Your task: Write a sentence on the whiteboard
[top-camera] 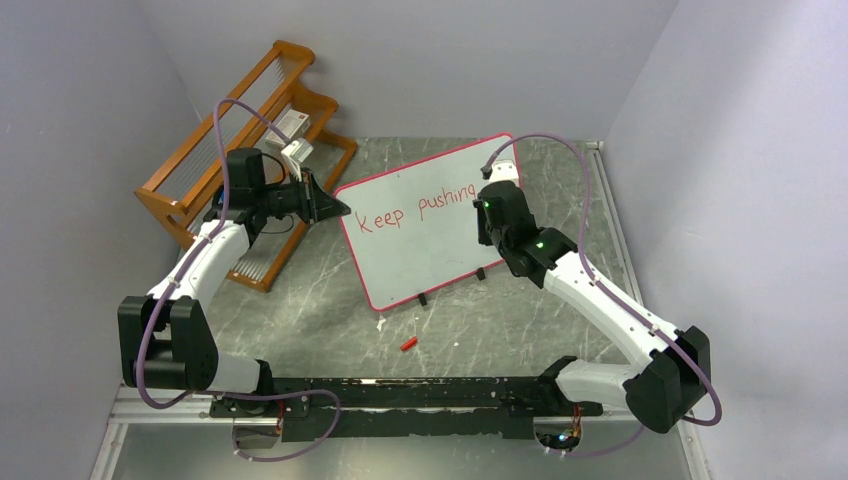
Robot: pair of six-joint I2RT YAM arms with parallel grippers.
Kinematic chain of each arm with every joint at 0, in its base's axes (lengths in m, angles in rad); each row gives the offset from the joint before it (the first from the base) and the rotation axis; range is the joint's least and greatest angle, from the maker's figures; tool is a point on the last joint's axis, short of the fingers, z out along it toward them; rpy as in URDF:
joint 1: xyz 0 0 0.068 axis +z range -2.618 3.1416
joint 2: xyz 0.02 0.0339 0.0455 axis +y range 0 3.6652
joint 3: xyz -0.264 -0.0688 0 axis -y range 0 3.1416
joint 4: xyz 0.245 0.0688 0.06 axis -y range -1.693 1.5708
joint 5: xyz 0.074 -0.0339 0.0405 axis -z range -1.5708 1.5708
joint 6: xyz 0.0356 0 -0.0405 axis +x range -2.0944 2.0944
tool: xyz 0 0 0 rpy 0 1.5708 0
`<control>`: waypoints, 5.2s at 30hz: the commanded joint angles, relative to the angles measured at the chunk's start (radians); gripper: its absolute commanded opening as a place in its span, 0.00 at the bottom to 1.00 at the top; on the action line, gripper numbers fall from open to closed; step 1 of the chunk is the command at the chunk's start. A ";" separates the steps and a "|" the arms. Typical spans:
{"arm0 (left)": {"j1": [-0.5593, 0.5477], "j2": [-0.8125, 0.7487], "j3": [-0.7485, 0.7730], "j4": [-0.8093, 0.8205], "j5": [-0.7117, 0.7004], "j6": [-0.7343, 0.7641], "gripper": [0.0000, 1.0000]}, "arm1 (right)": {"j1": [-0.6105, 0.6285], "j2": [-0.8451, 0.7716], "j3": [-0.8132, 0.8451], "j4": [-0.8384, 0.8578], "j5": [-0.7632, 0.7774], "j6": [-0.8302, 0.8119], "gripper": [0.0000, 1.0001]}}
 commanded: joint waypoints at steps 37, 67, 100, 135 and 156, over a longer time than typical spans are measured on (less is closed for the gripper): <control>-0.024 0.032 -0.015 -0.069 -0.146 0.110 0.05 | 0.012 -0.195 -0.044 0.022 -0.123 0.028 0.00; -0.033 -0.009 -0.045 -0.045 -0.163 0.074 0.05 | 0.591 0.057 0.018 -0.008 0.304 0.237 0.00; -0.033 -0.004 -0.035 -0.058 -0.166 0.088 0.05 | 0.601 0.221 0.138 -0.017 0.365 0.201 0.00; -0.033 0.003 -0.029 -0.058 -0.157 0.088 0.05 | 0.570 0.251 0.151 0.037 0.289 0.150 0.00; -0.033 0.001 -0.028 -0.061 -0.161 0.090 0.05 | 0.570 0.260 0.125 -0.073 0.257 0.205 0.00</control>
